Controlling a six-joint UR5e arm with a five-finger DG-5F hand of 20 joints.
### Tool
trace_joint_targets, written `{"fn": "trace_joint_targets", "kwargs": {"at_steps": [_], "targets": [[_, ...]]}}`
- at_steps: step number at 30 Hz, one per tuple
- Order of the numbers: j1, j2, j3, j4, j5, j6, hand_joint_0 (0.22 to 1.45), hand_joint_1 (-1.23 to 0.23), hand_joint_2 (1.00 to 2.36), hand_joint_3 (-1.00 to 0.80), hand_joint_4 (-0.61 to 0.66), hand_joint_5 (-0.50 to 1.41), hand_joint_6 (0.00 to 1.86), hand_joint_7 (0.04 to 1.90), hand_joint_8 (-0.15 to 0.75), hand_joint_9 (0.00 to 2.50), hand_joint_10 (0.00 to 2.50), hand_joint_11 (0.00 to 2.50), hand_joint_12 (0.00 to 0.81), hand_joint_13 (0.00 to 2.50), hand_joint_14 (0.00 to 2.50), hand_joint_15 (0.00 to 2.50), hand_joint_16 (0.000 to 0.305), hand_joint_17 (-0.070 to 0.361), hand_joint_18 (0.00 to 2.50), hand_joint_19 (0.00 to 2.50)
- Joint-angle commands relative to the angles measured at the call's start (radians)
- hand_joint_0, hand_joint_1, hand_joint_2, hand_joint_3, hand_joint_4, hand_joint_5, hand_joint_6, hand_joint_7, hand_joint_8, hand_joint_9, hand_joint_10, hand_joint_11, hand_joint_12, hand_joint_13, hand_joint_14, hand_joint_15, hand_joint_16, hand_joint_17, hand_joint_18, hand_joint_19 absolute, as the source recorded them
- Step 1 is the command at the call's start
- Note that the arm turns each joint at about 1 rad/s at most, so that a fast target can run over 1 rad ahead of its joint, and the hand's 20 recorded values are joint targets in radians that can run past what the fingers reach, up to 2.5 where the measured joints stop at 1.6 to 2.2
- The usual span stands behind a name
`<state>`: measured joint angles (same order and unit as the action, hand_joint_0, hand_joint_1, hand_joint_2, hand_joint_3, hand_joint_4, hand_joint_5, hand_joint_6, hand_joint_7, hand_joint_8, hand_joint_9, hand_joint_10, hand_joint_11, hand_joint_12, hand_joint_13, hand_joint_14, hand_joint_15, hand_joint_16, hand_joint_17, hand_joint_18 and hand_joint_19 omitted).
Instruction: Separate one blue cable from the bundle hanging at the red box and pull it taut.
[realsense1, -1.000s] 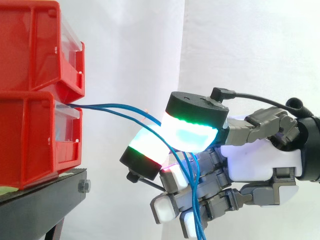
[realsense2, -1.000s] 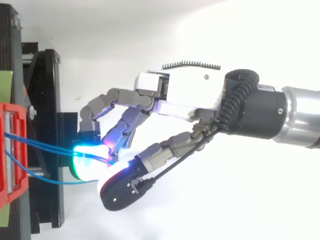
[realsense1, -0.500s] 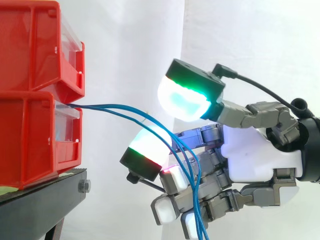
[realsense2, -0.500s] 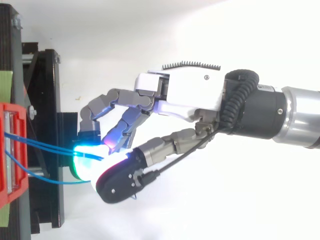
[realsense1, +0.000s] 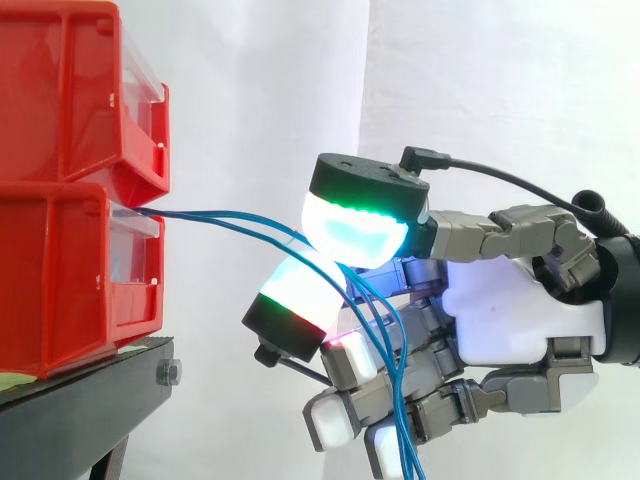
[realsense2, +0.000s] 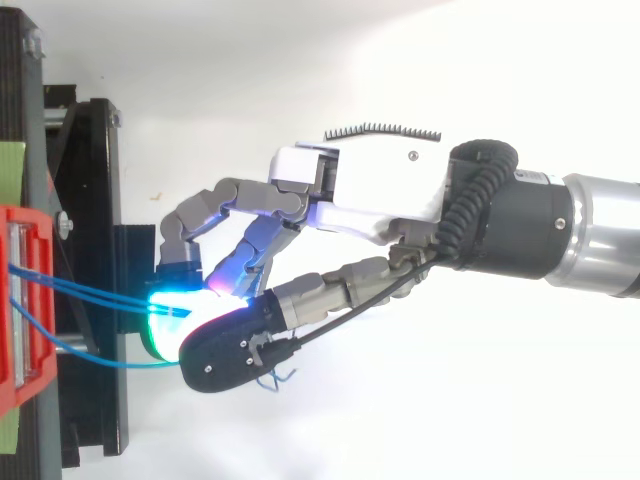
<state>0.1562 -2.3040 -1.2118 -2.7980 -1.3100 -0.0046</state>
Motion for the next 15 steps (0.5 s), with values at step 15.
{"fn": "trace_joint_targets", "kwargs": {"at_steps": [15], "targets": [[0.003, 0.000, -0.002, 0.000, 0.005, 0.000, 0.61, -0.66, 1.00, -0.50, 0.16, -0.20, 0.84, 1.13, 0.317, 0.92, 0.02, 0.80, 0.386, 0.84, 0.02, 0.58, 0.046, 0.104, 0.86, 0.68]]}}
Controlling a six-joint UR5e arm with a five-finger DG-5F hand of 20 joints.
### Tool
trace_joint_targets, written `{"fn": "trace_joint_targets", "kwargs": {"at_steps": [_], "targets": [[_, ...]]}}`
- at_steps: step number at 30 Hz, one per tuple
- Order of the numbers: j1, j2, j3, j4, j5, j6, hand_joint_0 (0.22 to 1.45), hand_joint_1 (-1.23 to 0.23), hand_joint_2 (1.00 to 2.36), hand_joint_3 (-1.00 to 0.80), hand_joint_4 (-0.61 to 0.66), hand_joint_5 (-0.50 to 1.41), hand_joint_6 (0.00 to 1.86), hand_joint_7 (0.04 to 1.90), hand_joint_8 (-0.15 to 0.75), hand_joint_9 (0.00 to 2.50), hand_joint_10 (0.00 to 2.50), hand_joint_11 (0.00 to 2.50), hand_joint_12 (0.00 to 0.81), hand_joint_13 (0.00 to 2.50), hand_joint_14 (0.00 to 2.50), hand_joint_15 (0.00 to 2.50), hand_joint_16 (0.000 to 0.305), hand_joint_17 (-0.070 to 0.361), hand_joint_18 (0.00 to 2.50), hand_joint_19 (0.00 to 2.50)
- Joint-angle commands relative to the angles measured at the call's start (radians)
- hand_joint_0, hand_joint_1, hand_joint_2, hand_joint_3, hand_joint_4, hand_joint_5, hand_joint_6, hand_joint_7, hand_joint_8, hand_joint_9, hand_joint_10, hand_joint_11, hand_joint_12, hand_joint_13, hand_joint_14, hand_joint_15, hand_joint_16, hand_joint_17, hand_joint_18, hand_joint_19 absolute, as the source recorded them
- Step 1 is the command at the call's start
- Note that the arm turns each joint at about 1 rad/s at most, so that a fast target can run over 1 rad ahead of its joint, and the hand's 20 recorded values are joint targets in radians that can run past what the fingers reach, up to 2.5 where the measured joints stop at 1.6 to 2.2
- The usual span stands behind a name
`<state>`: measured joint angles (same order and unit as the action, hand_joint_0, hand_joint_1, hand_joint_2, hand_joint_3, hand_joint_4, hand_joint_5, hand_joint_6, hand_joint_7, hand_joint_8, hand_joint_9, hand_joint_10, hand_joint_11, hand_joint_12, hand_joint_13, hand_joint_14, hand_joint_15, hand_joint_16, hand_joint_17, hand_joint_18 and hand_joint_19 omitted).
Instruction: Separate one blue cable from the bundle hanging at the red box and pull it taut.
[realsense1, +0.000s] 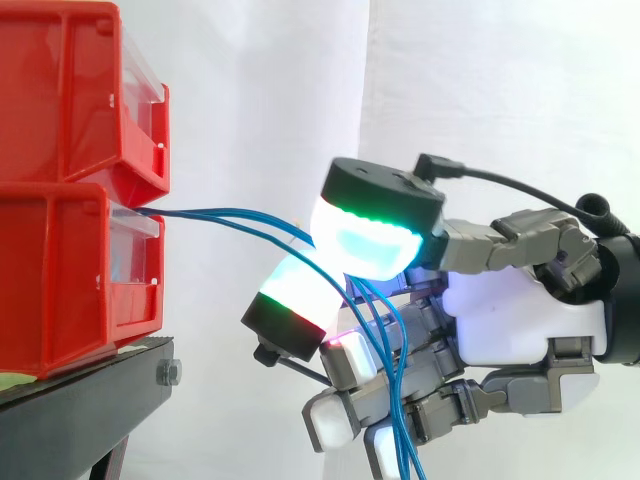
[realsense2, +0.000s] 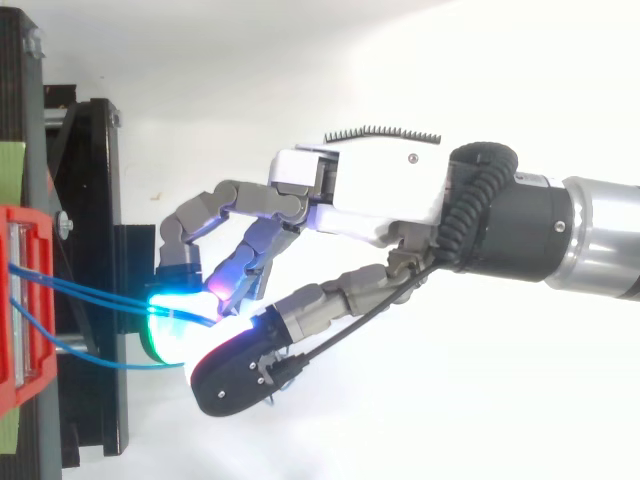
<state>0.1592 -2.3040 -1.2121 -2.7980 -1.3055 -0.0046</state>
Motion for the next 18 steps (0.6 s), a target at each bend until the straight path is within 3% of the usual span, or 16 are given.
{"fn": "trace_joint_targets", "kwargs": {"at_steps": [1, 8, 11, 18], "targets": [[0.000, 0.000, 0.000, 0.000, 0.000, 0.000, 0.58, -0.61, 1.00, -0.50, 0.16, -0.19, 0.84, 1.14, 0.317, 0.93, 0.02, 0.79, 0.389, 0.84, 0.02, 0.58, 0.047, 0.105, 0.86, 0.68], [0.002, 0.000, 0.000, 0.000, 0.005, -0.002, 0.57, -0.42, 1.00, -0.50, 0.16, -0.18, 0.84, 1.17, 0.339, 0.99, 0.02, 0.79, 0.395, 0.86, 0.02, 0.57, 0.048, 0.108, 0.87, 0.70], [0.002, 0.000, -0.001, -0.002, 0.009, -0.002, 0.62, -0.50, 1.01, -0.43, 0.15, -0.18, 0.85, 1.19, 0.334, 1.00, 0.02, 0.80, 0.392, 0.86, 0.02, 0.58, 0.047, 0.106, 0.87, 0.70], [0.003, 0.000, -0.001, 0.000, 0.009, -0.005, 0.61, -0.62, 1.02, -0.24, 0.13, -0.18, 0.85, 1.23, 0.338, 1.00, 0.02, 0.81, 0.396, 0.86, 0.02, 0.58, 0.047, 0.107, 0.87, 0.70]]}}
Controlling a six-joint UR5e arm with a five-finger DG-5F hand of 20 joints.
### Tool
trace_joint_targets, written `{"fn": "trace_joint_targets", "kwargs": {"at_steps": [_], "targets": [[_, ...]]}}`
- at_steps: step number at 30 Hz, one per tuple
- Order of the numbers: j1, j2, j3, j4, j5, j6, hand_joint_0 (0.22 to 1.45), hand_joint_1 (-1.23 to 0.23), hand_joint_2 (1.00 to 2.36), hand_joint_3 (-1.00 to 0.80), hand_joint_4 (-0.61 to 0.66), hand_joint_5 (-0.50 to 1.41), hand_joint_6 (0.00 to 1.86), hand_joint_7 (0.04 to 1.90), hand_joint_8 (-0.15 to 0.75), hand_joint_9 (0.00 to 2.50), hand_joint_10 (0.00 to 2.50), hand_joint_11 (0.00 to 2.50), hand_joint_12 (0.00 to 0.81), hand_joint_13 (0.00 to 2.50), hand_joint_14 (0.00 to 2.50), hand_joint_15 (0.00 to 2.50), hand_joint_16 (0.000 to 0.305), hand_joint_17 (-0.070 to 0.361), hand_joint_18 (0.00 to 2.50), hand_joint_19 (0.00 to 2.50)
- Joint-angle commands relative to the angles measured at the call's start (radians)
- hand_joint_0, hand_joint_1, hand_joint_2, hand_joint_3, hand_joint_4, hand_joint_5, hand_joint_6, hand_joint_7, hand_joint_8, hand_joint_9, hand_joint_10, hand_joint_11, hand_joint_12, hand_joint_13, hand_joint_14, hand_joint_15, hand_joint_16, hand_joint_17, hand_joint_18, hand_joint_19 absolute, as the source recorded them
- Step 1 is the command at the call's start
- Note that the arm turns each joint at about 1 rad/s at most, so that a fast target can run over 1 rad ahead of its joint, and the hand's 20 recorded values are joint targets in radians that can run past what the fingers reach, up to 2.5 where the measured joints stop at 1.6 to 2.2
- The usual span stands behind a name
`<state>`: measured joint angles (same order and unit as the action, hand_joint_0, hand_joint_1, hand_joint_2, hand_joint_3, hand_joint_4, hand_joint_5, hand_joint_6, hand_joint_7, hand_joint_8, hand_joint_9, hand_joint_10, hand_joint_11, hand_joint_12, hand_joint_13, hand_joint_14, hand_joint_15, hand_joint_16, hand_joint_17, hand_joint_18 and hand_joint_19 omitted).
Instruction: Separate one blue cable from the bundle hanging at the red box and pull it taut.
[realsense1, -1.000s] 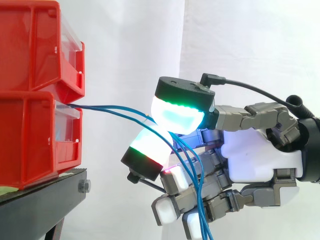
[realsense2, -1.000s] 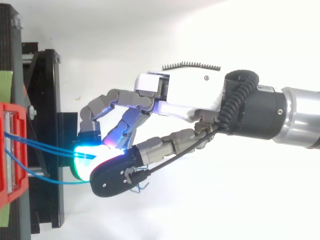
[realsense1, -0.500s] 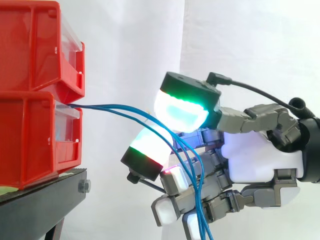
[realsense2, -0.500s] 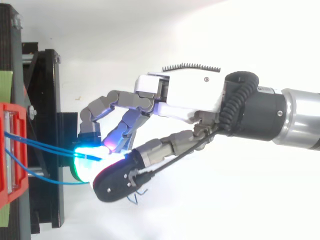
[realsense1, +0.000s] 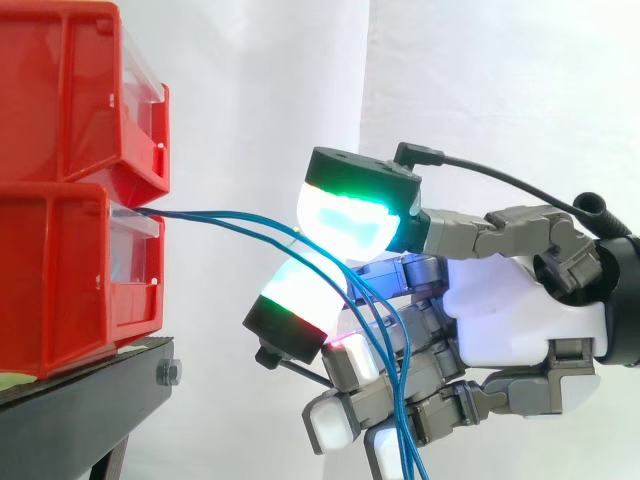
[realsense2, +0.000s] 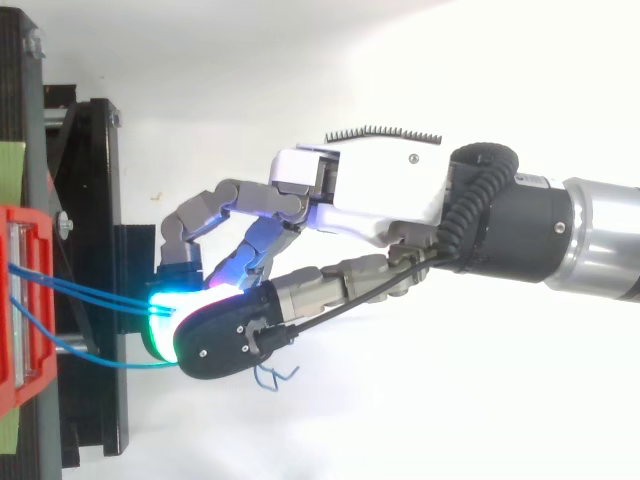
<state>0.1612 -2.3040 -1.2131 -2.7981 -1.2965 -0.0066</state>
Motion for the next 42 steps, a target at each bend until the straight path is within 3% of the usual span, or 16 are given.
{"fn": "trace_joint_targets", "kwargs": {"at_steps": [1, 9, 13, 15, 17, 22, 29, 42], "targets": [[0.001, 0.000, 0.000, 0.000, 0.000, -0.003, 0.61, -0.63, 1.02, -0.22, 0.13, -0.18, 0.85, 1.23, 0.335, 0.99, 0.02, 0.81, 0.395, 0.86, 0.02, 0.58, 0.047, 0.106, 0.87, 0.71], [0.001, 0.000, 0.000, -0.001, 0.000, -0.004, 0.62, -0.72, 1.02, -0.16, 0.13, -0.19, 0.86, 1.22, 0.331, 0.96, 0.02, 0.81, 0.393, 0.83, 0.02, 0.59, 0.048, 0.108, 0.85, 0.70], [0.001, 0.000, 0.000, 0.000, 0.005, -0.007, 0.62, -0.73, 1.02, -0.29, 0.15, -0.19, 0.86, 1.19, 0.323, 0.94, 0.02, 0.81, 0.391, 0.82, 0.02, 0.58, 0.048, 0.107, 0.84, 0.70], [0.001, 0.000, 0.000, 0.000, 0.008, -0.010, 0.59, -0.67, 1.01, -0.40, 0.15, -0.19, 0.86, 1.18, 0.329, 0.96, 0.02, 0.80, 0.390, 0.82, 0.02, 0.58, 0.048, 0.107, 0.84, 0.71], [0.001, 0.000, 0.000, 0.000, 0.010, -0.010, 0.60, -0.51, 1.00, -0.50, 0.14, -0.18, 0.85, 1.19, 0.333, 1.00, 0.02, 0.80, 0.387, 0.85, 0.02, 0.58, 0.047, 0.106, 0.86, 0.71], [0.003, 0.000, 0.000, 0.000, 0.010, -0.010, 0.62, -0.38, 1.00, -0.50, 0.13, -0.16, 0.84, 1.23, 0.335, 1.04, 0.02, 0.79, 0.389, 0.88, 0.02, 0.58, 0.046, 0.104, 0.88, 0.71], [0.004, 0.000, 0.000, 0.000, 0.011, -0.010, 0.61, -0.57, 1.02, -0.29, 0.13, -0.16, 0.83, 1.24, 0.337, 1.03, 0.02, 0.81, 0.392, 0.87, 0.02, 0.58, 0.046, 0.104, 0.87, 0.70], [0.009, 0.000, -0.002, 0.000, 0.017, -0.013, 0.63, -0.75, 1.02, -0.17, 0.12, -0.18, 0.85, 1.22, 0.330, 0.95, 0.02, 0.82, 0.392, 0.83, 0.02, 0.58, 0.047, 0.105, 0.83, 0.68]]}}
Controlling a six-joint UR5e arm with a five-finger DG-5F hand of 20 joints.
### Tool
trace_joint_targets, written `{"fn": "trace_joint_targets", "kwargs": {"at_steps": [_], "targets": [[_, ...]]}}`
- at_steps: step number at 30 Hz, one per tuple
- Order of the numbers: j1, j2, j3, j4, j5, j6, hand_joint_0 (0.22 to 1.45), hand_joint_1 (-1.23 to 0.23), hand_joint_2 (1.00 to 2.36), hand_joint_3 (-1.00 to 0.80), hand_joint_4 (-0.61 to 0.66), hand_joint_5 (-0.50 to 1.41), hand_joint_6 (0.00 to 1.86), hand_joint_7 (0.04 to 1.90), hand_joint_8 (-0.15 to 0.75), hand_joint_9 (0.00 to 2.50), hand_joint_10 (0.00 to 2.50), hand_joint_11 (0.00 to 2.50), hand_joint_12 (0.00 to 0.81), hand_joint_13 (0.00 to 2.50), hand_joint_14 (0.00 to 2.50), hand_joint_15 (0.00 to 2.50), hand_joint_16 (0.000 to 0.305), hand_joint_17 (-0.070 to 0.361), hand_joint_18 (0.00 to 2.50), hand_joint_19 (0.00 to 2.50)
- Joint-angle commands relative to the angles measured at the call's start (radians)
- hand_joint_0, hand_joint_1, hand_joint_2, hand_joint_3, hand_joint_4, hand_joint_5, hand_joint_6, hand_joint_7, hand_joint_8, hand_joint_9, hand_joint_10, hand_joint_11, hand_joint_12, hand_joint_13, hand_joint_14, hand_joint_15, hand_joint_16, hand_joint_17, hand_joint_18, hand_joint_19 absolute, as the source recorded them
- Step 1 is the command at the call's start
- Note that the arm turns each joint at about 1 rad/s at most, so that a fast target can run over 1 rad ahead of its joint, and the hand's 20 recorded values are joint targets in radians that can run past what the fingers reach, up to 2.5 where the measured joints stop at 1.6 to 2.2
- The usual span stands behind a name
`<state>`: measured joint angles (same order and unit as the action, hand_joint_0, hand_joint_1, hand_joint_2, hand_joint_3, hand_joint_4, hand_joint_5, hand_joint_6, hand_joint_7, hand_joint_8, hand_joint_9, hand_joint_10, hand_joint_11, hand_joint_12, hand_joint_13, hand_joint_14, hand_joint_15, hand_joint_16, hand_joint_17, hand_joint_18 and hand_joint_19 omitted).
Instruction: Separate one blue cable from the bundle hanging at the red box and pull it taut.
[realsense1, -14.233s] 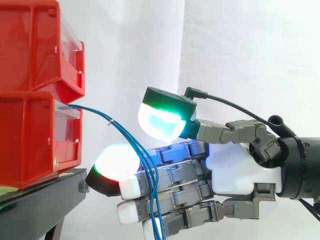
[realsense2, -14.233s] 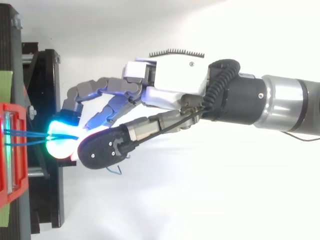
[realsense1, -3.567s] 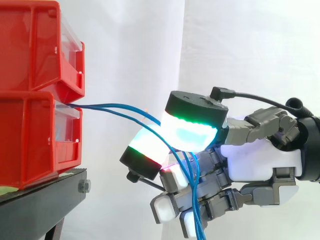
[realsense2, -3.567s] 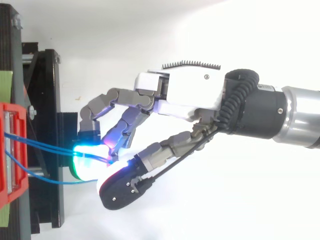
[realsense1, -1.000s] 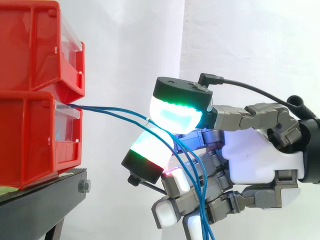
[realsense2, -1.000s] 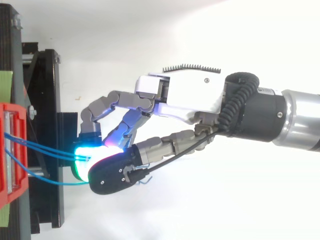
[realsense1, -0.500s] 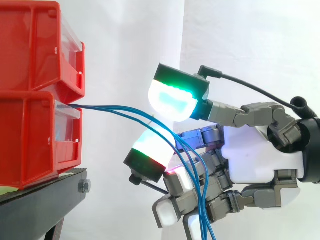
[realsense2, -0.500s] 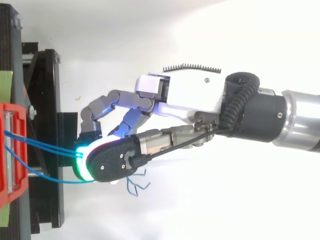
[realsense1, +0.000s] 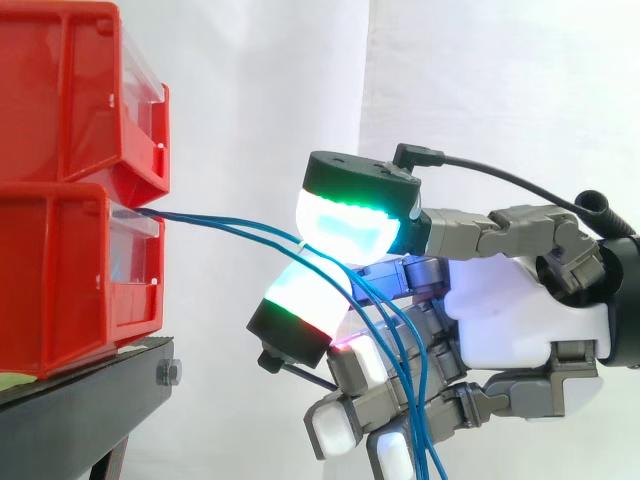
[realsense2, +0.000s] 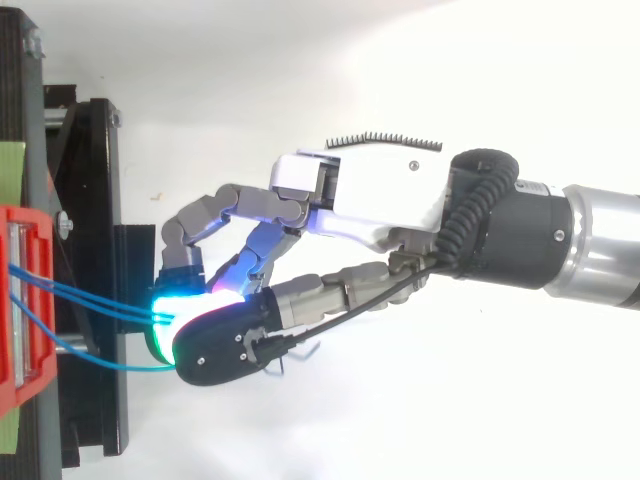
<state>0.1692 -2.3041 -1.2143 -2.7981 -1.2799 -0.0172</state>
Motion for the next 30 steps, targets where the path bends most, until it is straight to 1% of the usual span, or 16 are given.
{"fn": "trace_joint_targets", "kwargs": {"at_steps": [1, 4, 5, 8, 12, 15, 17, 19, 21, 23, 30], "targets": [[0.001, 0.000, -0.001, 0.000, 0.001, -0.004, 0.64, -0.76, 1.02, -0.18, 0.12, -0.18, 0.85, 1.21, 0.328, 0.94, 0.02, 0.82, 0.393, 0.83, 0.02, 0.58, 0.047, 0.105, 0.83, 0.68], [0.001, 0.000, 0.001, 0.000, 0.001, -0.009, 0.67, -0.79, 1.02, -0.25, 0.10, -0.19, 0.85, 1.18, 0.321, 0.92, 0.02, 0.82, 0.387, 0.80, 0.02, 0.57, 0.047, 0.105, 0.81, 0.66], [0.001, 0.000, -0.001, 0.000, 0.001, -0.012, 0.69, -0.81, 1.02, -0.29, 0.08, -0.20, 0.85, 1.16, 0.313, 0.90, 0.02, 0.83, 0.384, 0.79, 0.02, 0.56, 0.046, 0.103, 0.79, 0.62], [0.001, 0.000, -0.001, 0.000, 0.001, -0.017, 0.76, -0.84, 1.01, -0.37, 0.04, -0.21, 0.86, 1.16, 0.296, 0.83, 0.02, 0.80, 0.379, 0.75, 0.02, 0.54, 0.045, 0.101, 0.74, 0.58], [0.003, 0.000, -0.001, 0.002, 0.001, -0.030, 0.79, -0.83, 1.00, -0.50, 0.05, -0.21, 0.86, 1.07, 0.286, 0.81, 0.02, 0.79, 0.370, 0.73, 0.02, 0.53, 0.044, 0.099, 0.71, 0.57], [0.003, 0.000, -0.001, 0.002, 0.004, -0.046, 0.80, -0.82, 1.00, -0.50, 0.08, -0.21, 0.86, 1.02, 0.281, 0.82, 0.02, 0.78, 0.367, 0.73, 0.02, 0.53, 0.044, 0.098, 0.71, 0.58], [0.003, 0.000, -0.001, 0.002, 0.008, -0.050, 0.78, -0.82, 1.00, -0.50, 0.12, -0.21, 0.85, 1.02, 0.282, 0.82, 0.02, 0.79, 0.365, 0.74, 0.02, 0.54, 0.044, 0.098, 0.72, 0.57], [0.003, 0.000, -0.001, 0.000, 0.011, -0.050, 0.75, -0.82, 1.00, -0.50, 0.11, -0.20, 0.85, 1.06, 0.284, 0.84, 0.02, 0.80, 0.367, 0.75, 0.02, 0.54, 0.043, 0.097, 0.72, 0.57], [0.003, 0.000, -0.001, 0.002, 0.011, -0.050, 0.70, -0.78, 1.00, -0.50, 0.13, -0.20, 0.85, 1.09, 0.292, 0.86, 0.02, 0.79, 0.366, 0.75, 0.02, 0.54, 0.043, 0.097, 0.73, 0.59], [0.003, 0.000, -0.001, 0.000, 0.013, -0.050, 0.63, -0.65, 1.00, -0.50, 0.15, -0.19, 0.85, 1.10, 0.297, 0.88, 0.02, 0.79, 0.371, 0.76, 0.02, 0.54, 0.044, 0.098, 0.73, 0.62], [0.003, 0.000, -0.001, -0.001, 0.017, -0.052, 0.56, -0.50, 1.00, -0.50, 0.15, -0.19, 0.84, 1.10, 0.313, 0.90, 0.02, 0.78, 0.393, 0.77, 0.02, 0.55, 0.046, 0.104, 0.74, 0.63]]}}
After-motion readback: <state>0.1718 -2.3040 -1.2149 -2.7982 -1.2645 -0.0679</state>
